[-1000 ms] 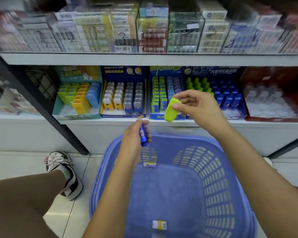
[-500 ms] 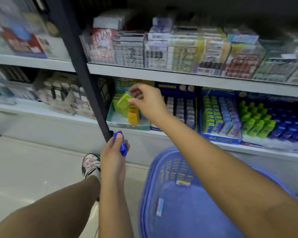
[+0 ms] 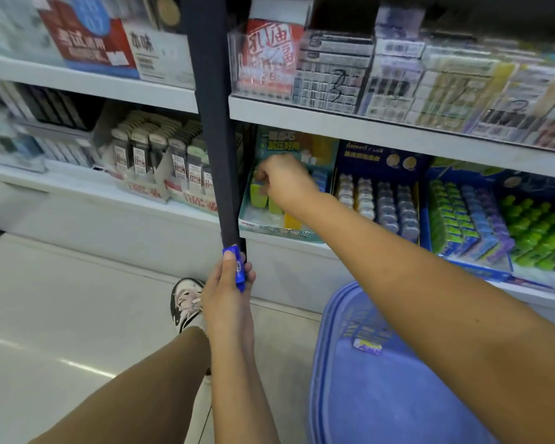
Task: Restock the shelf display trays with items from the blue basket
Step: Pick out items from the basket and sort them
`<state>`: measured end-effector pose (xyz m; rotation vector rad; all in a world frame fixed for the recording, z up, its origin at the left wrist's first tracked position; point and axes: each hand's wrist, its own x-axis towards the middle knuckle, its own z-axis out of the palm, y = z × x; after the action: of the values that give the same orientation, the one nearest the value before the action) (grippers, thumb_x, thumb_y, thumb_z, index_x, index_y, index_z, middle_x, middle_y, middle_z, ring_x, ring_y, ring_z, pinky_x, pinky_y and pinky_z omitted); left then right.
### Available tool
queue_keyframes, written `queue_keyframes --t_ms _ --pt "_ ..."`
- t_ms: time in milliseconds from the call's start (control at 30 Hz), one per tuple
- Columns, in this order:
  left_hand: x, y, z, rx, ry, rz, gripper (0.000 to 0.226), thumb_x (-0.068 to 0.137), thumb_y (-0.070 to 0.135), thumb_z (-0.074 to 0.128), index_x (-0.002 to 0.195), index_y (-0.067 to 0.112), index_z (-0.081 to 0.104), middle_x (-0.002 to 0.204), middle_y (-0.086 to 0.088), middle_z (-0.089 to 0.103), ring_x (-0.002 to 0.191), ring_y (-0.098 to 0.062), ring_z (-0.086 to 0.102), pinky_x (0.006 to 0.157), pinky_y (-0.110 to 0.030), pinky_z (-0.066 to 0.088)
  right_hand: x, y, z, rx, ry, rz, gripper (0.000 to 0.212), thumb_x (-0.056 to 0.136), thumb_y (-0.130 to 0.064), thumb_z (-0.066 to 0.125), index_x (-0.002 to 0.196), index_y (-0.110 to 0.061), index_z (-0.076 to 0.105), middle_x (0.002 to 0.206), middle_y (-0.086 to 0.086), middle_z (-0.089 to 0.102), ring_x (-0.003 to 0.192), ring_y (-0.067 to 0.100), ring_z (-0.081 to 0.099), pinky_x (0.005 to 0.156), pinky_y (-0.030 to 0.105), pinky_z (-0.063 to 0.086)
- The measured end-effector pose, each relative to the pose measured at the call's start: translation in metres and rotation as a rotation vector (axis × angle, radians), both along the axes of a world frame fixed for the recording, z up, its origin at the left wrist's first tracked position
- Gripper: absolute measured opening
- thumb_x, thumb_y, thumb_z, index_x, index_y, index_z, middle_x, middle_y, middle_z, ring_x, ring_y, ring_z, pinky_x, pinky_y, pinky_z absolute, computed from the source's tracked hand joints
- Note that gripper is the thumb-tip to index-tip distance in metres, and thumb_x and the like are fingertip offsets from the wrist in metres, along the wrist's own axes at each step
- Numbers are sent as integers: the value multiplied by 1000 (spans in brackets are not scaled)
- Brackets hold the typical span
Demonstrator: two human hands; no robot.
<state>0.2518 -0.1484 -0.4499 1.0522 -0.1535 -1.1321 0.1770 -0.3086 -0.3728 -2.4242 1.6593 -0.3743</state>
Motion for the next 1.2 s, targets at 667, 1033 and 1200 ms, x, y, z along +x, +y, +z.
queue_keyframes --t_ms 667,1033,1200 --pt "-20 1 10 57 40 -288 19 94 25 55 104 11 63 97 -1 65 83 -6 57 72 -21 43 -39 60 -2 -76 -49 92 42 91 -21 54 132 -14 50 134 13 42 113 26 48 100 36 39" --pt "-129 18 46 -130 315 -628 15 94 11 48 99 4 60 84 -8 73 76 -11 71 68 -20 57 -197 175 8 341 -999 -104 19 78 -10 74 92 -22 68 84 1 69 68 14 66 65 20 53" --pt "-185 29 46 -83 271 -804 23 84 16 60 100 1 67 89 -11 74 76 -13 72 65 -21 57 -254 193 12 214 -1167 -250 12 81 -9 70 86 -20 71 73 -4 71 62 7 62 63 18 52"
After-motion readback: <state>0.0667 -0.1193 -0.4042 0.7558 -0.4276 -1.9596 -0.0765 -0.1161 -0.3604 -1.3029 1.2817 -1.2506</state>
